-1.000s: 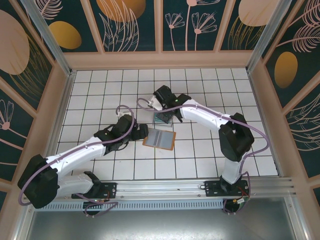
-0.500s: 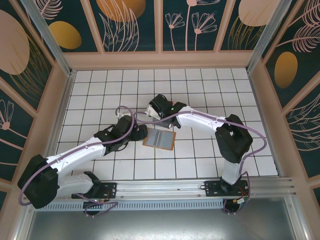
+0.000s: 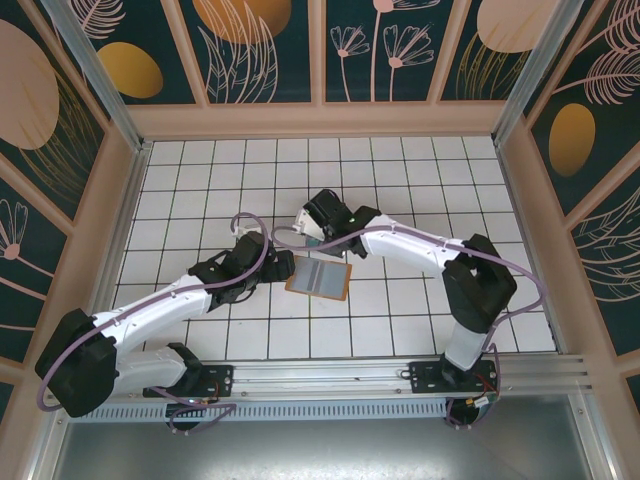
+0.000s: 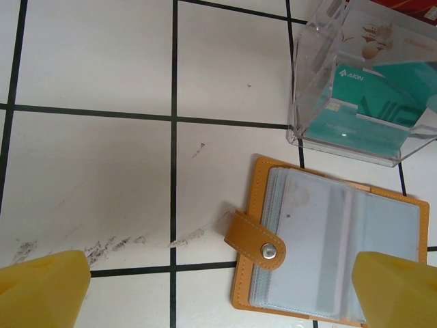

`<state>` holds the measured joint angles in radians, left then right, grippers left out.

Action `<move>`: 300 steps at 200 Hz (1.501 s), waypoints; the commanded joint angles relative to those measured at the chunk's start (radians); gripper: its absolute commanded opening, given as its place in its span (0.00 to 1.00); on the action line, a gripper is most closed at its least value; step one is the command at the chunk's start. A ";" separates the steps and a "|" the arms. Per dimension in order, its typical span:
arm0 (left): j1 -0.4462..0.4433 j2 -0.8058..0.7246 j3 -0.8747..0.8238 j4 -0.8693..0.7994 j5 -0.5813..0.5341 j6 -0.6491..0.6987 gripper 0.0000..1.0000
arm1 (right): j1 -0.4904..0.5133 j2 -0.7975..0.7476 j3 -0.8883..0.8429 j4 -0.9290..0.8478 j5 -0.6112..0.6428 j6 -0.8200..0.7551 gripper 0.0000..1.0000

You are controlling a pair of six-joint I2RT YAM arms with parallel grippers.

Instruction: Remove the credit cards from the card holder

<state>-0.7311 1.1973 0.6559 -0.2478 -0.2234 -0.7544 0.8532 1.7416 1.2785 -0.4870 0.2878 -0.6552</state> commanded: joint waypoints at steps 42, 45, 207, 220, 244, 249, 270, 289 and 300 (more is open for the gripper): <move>0.004 -0.021 -0.016 -0.007 -0.022 -0.010 0.99 | 0.006 -0.006 -0.020 0.028 -0.007 -0.067 0.00; 0.003 -0.021 -0.016 -0.007 -0.022 -0.010 0.99 | 0.006 -0.002 -0.016 0.025 -0.010 -0.065 0.00; 0.003 -0.038 -0.033 -0.004 -0.022 -0.017 0.99 | -0.016 0.079 0.042 0.025 -0.008 -0.032 0.06; 0.004 -0.038 -0.033 -0.005 -0.022 -0.019 0.98 | -0.019 0.085 0.048 0.029 0.008 -0.029 0.10; 0.003 -0.038 -0.035 -0.004 -0.021 -0.018 0.99 | -0.034 0.096 0.065 0.052 0.063 -0.014 0.27; 0.004 -0.038 -0.035 -0.002 -0.019 -0.018 0.98 | -0.039 0.098 0.067 0.053 0.068 -0.012 0.27; 0.004 -0.035 -0.033 -0.002 -0.020 -0.017 0.99 | -0.057 0.104 0.077 0.065 0.090 0.014 0.31; 0.003 -0.033 -0.033 -0.001 -0.019 -0.016 0.99 | -0.068 0.102 0.092 0.068 0.087 0.051 0.32; 0.004 -0.032 -0.034 0.002 -0.019 -0.014 0.98 | -0.074 0.097 0.101 0.064 0.085 0.082 0.33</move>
<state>-0.7311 1.1759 0.6334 -0.2470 -0.2260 -0.7616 0.7925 1.8336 1.3346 -0.4370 0.3454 -0.6468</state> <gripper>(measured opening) 0.985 0.323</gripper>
